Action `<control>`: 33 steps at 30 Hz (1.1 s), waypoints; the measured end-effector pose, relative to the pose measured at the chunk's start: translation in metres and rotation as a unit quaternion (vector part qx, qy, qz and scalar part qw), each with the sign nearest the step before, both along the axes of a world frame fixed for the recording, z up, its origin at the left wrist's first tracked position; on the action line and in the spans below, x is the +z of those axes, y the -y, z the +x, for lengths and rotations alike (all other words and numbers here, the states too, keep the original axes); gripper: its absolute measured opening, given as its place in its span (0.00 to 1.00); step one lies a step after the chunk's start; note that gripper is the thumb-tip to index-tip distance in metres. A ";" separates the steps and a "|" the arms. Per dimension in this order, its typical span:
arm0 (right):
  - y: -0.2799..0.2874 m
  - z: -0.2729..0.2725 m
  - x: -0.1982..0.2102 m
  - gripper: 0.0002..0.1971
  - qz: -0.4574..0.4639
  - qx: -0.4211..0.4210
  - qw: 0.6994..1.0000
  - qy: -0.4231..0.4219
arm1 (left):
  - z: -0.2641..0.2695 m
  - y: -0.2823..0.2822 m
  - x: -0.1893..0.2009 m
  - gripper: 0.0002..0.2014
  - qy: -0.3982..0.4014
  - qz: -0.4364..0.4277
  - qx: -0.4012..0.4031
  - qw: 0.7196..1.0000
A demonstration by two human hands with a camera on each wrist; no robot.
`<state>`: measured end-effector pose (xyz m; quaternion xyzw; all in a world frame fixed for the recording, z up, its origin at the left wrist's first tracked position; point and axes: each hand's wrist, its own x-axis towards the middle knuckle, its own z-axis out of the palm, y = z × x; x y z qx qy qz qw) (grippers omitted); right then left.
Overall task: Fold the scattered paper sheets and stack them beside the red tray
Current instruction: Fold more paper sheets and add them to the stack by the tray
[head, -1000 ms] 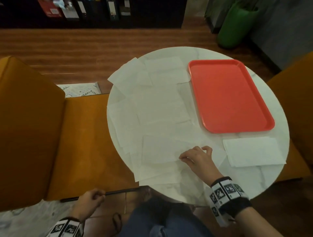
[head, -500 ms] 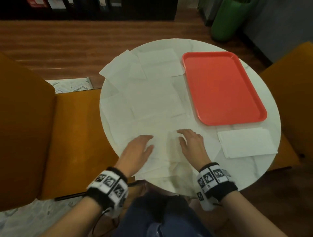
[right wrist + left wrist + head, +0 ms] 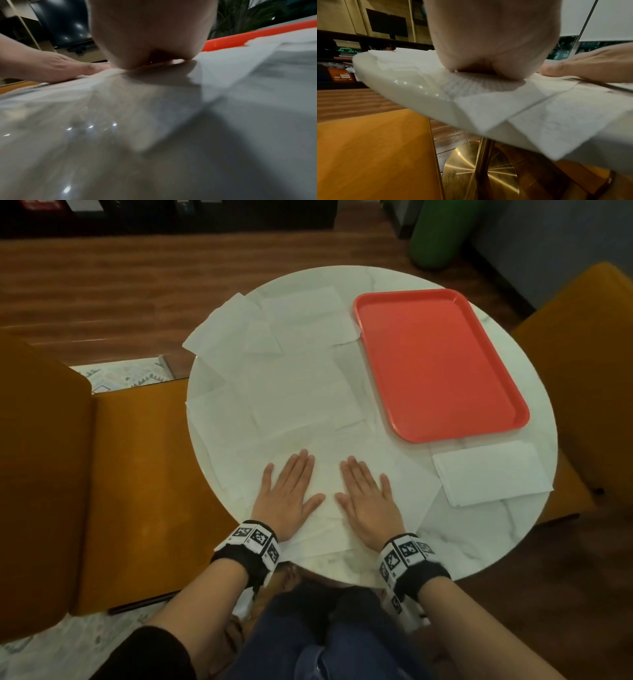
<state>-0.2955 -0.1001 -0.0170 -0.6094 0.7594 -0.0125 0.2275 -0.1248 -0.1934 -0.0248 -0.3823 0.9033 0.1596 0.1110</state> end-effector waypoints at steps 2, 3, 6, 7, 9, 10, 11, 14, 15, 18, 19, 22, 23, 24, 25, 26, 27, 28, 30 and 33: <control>-0.010 -0.012 0.001 0.30 0.010 -0.037 0.999 -0.009 | 0.001 0.000 -0.001 0.38 -0.002 0.004 -0.001 1.000; -0.013 -0.016 0.002 0.30 0.018 -0.048 0.999 -0.013 | 0.000 0.000 0.001 0.39 0.000 0.003 -0.002 1.000; -0.014 -0.018 0.006 0.30 0.032 -0.048 0.998 -0.024 | -0.007 0.006 0.015 0.37 0.008 -0.005 0.009 1.000; -0.013 -0.018 0.008 0.30 0.037 -0.047 0.998 -0.028 | -0.011 0.010 0.022 0.36 0.001 -0.019 0.015 1.000; -0.009 -0.015 0.014 0.30 0.045 -0.049 0.997 -0.041 | -0.017 0.021 0.033 0.32 -0.005 -0.054 0.016 0.998; -0.007 -0.014 0.018 0.30 0.048 -0.050 0.996 -0.052 | -0.020 0.027 0.038 0.30 -0.002 -0.057 0.015 0.998; -0.005 -0.013 0.022 0.30 0.047 -0.050 0.996 -0.062 | -0.022 0.033 0.042 0.27 0.001 -0.050 0.016 0.999; 0.006 -0.011 0.039 0.30 0.014 -0.045 0.997 -0.060 | -0.027 0.044 0.052 0.13 -0.008 -0.022 0.007 1.000; 0.012 -0.010 0.045 0.31 0.000 -0.039 0.998 -0.051 | -0.028 0.046 0.056 0.10 -0.020 -0.011 0.003 1.000; 0.025 -0.014 0.060 0.32 -0.026 -0.026 0.999 -0.020 | -0.033 0.048 0.066 0.07 -0.072 0.036 -0.007 0.997; 0.028 -0.016 0.063 0.32 -0.026 -0.024 0.999 -0.013 | -0.034 0.049 0.068 0.07 -0.081 0.039 -0.014 0.996; 0.034 -0.021 0.061 0.33 0.011 -0.007 1.000 -0.019 | -0.035 0.049 0.066 0.21 -0.027 0.025 -0.022 0.999; 0.033 -0.022 0.058 0.33 0.029 0.002 0.999 -0.025 | -0.036 0.050 0.062 0.25 0.002 0.022 -0.017 1.000; 0.033 -0.023 0.056 0.34 0.044 0.009 0.999 -0.028 | -0.036 0.050 0.058 0.27 0.024 0.019 -0.012 0.999; 0.032 -0.023 0.053 0.34 0.054 0.010 0.998 -0.023 | -0.035 0.049 0.055 0.27 0.036 0.017 -0.008 0.999; 0.030 -0.024 0.051 0.34 0.055 0.003 0.998 -0.013 | -0.035 0.048 0.052 0.26 0.037 0.016 -0.003 0.999; 0.029 -0.024 0.050 0.35 0.050 -0.007 0.999 0.000 | -0.035 0.048 0.051 0.22 0.033 0.019 0.002 0.999; 0.028 -0.025 0.050 0.35 0.040 -0.013 0.999 0.009 | -0.034 0.047 0.053 0.18 0.027 0.022 0.007 0.999; 0.026 -0.026 0.051 0.37 0.023 -0.010 1.000 0.019 | -0.036 0.044 0.058 0.09 0.011 0.013 0.005 1.000; 0.024 -0.034 0.057 0.33 0.017 -0.031 0.998 0.056 | -0.043 0.037 0.075 0.05 -0.061 0.051 0.005 0.997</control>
